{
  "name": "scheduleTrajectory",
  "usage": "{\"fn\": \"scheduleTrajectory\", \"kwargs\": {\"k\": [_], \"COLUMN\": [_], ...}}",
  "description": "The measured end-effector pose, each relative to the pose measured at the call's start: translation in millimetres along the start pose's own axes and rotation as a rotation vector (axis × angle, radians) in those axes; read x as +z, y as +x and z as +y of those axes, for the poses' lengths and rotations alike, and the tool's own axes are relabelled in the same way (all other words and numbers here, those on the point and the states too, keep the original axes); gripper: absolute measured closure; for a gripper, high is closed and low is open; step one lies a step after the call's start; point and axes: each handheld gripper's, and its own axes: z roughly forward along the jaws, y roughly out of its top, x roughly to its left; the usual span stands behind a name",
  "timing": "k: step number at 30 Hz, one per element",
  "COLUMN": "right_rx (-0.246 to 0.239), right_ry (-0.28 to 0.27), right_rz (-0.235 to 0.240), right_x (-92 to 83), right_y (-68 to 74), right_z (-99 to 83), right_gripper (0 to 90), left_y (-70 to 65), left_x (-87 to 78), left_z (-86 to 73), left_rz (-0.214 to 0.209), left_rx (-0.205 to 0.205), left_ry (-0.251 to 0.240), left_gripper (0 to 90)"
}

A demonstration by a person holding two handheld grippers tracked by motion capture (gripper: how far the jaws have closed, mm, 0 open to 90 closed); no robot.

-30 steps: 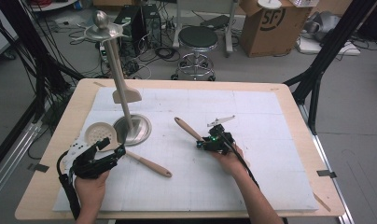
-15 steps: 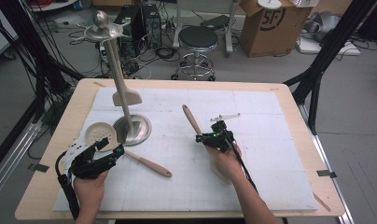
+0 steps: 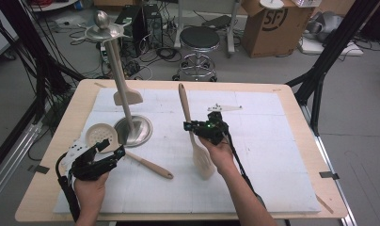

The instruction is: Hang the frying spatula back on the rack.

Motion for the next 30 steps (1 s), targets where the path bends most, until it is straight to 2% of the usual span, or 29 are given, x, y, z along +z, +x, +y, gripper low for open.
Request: {"fn": "scheduleTrajectory", "kwargs": {"k": [4,6,9,13,21,26,30], "right_rx": [-0.016,-0.034,-0.037,-0.064,-0.155,-0.187,-0.192], "right_ry": [-0.04,-0.053,-0.071,-0.076,-0.073,-0.071,-0.107], "right_rz": [0.044,0.053,0.068,0.075,0.116,0.13,0.144], "right_x": [5.2,7.0,8.1,9.3,19.3,26.6,29.9], "right_y": [9.0,12.4,15.4,20.5,48.6,61.7,71.3], "right_z": [6.9,8.6,10.6,16.9,47.8,66.3,80.9], "right_gripper": [76.7,76.7,76.7,76.8,76.8,76.8,76.7], "left_y": [0.0,0.6,0.9,0.3,1.2,1.6,1.9], "left_x": [-1.0,-1.5,-1.5,-0.8,-1.6,-2.6,-3.4], "left_z": [0.1,0.2,0.3,0.3,0.3,0.5,0.6], "left_rz": [-0.001,0.0,0.001,-0.002,0.002,0.001,0.0], "left_rx": [-0.001,0.001,0.001,-0.002,-0.008,-0.008,-0.01], "left_ry": [-0.003,-0.003,-0.005,-0.002,-0.006,-0.012,-0.012], "left_gripper": [29.0,28.9,28.9,29.0,29.0,28.9,28.9]}}
